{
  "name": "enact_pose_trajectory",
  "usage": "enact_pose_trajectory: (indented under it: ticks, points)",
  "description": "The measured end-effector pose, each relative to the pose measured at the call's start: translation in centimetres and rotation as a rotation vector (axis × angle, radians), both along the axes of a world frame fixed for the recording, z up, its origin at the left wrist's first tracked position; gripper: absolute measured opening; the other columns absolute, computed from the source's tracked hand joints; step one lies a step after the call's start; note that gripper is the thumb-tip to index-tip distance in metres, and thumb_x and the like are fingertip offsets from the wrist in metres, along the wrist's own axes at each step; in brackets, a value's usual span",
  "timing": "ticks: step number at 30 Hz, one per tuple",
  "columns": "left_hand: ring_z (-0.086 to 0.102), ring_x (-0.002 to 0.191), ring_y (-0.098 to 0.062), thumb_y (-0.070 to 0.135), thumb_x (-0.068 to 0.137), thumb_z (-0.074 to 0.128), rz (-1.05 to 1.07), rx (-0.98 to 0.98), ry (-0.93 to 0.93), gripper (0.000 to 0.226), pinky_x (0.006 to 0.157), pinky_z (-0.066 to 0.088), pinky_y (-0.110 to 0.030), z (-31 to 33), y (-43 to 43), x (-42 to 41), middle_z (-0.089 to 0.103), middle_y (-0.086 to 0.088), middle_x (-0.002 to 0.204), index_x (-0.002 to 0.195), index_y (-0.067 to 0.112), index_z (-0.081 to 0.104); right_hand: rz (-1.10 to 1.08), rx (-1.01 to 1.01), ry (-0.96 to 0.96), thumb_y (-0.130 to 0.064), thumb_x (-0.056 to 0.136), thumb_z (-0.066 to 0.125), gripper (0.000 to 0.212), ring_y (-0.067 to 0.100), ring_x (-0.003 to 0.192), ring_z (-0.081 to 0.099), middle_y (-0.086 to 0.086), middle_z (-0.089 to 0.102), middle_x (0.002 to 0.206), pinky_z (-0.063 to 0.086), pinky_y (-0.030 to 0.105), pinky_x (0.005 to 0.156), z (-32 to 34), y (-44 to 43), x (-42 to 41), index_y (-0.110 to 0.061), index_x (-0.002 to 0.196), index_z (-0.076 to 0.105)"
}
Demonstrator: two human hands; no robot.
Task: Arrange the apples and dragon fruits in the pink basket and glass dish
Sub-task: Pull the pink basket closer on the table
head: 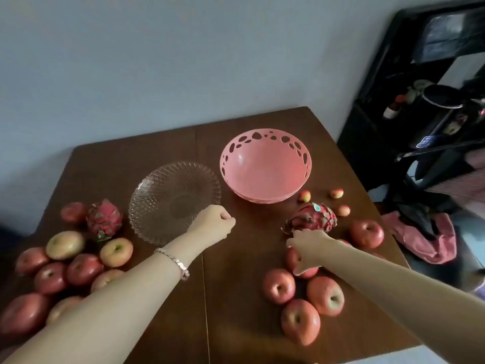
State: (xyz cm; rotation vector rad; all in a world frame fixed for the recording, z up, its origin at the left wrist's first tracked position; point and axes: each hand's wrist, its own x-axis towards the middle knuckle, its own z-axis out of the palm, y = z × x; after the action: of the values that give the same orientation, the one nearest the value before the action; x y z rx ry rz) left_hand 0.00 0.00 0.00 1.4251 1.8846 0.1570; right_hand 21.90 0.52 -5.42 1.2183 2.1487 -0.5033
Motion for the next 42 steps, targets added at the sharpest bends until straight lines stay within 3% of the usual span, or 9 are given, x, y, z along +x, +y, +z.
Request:
enact_pose_trajectory:
  ticks: [7,13,18,24,28,32,36,39,42]
  points:
    - [0.067,0.088,-0.028,0.016,0.092,0.053,0.576,-0.269,-0.596,0.047,0.075,0.057,-0.034,-3.5,3.5,1.8,0.059,-0.020,0.115,0.136,0.005,0.041,0.075,-0.073,-0.133,-0.042,0.071,0.073,0.089,0.033,0.108,0.058,0.014,0.041,0.133,0.049,0.036,0.079,-1.9,0.1,-0.9,-0.016,0.142,0.026]
    - [0.059,0.105,-0.041,0.028,0.097,0.044,0.911,-0.323,-0.897,0.048,0.090,0.053,-0.044,-5.9,9.4,3.9,0.046,-0.032,0.131,0.141,0.011,0.032,-0.070,0.007,0.096,-0.051,0.066,0.072,0.088,0.034,0.109,0.053,0.012,0.043,0.128,0.046,0.037,0.082,1.3,1.8,-0.6,-0.024,0.138,0.028]
    - [0.060,0.083,-0.039,-0.007,0.091,0.031,0.982,-0.193,-0.878,0.044,0.076,0.055,-0.050,-6.9,11.1,5.0,0.057,-0.025,0.119,0.131,0.006,0.043,-0.425,0.031,0.547,-0.050,0.059,0.077,0.080,0.015,0.096,0.048,-0.004,0.039,0.116,0.042,0.022,0.073,4.4,3.5,0.5,-0.039,0.127,0.035]
    - [0.061,0.068,-0.030,-0.002,0.093,0.036,0.996,-0.022,-0.832,0.033,0.054,0.058,-0.041,-3.2,9.9,3.6,0.060,-0.014,0.081,0.119,0.010,0.051,-0.683,0.153,0.867,-0.043,0.056,0.083,0.078,0.010,0.099,0.049,-0.006,0.046,0.116,0.039,0.011,0.074,5.4,3.8,1.3,-0.037,0.122,0.042]
    - [0.062,0.080,-0.032,-0.004,0.092,0.036,0.901,0.029,-0.772,0.040,0.045,0.058,-0.039,-0.6,6.6,-0.7,0.059,-0.017,0.103,0.125,0.014,0.050,-0.745,0.214,0.978,-0.038,0.057,0.084,0.073,0.011,0.096,0.055,-0.009,0.055,0.108,0.045,0.018,0.079,7.4,2.9,0.8,-0.035,0.119,0.046]
    - [0.063,0.078,-0.033,-0.004,0.094,0.034,0.870,-0.022,-0.626,0.037,0.042,0.057,-0.037,0.2,1.1,-5.3,0.060,-0.022,0.114,0.125,0.009,0.049,-0.817,0.070,1.124,-0.039,0.053,0.085,0.069,0.003,0.088,0.058,-0.014,0.056,0.101,0.047,0.009,0.060,9.7,0.9,-0.7,-0.032,0.113,0.051]
    - [0.062,0.066,-0.034,-0.002,0.093,0.036,0.942,-0.052,-0.546,0.020,0.036,0.054,-0.034,0.4,-5.1,-8.7,0.063,-0.022,0.086,0.101,0.005,0.053,-0.926,-0.288,1.248,-0.059,0.024,0.084,0.084,0.022,0.091,0.067,0.002,0.063,0.101,0.058,0.036,0.068,10.2,-1.1,-3.2,-0.035,0.099,0.059]
    - [0.058,0.060,-0.033,-0.004,0.092,0.036,0.999,-0.046,-0.504,0.023,0.031,0.050,-0.030,0.0,-8.9,-10.3,0.057,-0.016,0.071,0.079,0.009,0.051,-0.970,-0.457,1.236,-0.048,0.041,0.088,0.073,0.028,0.087,0.069,0.008,0.060,0.105,0.059,0.042,0.060,9.3,-2.7,-5.9,-0.028,0.105,0.058]
    - [0.057,0.064,-0.033,-0.008,0.090,0.035,0.982,-0.035,-0.478,0.025,0.036,0.051,-0.034,-1.2,-11.9,-11.7,0.055,-0.013,0.075,0.097,0.010,0.049,-0.941,-0.296,1.152,-0.035,0.052,0.088,0.067,0.023,0.091,0.065,0.001,0.060,0.101,0.059,0.046,0.072,7.8,-4.3,-8.8,-0.027,0.110,0.055]
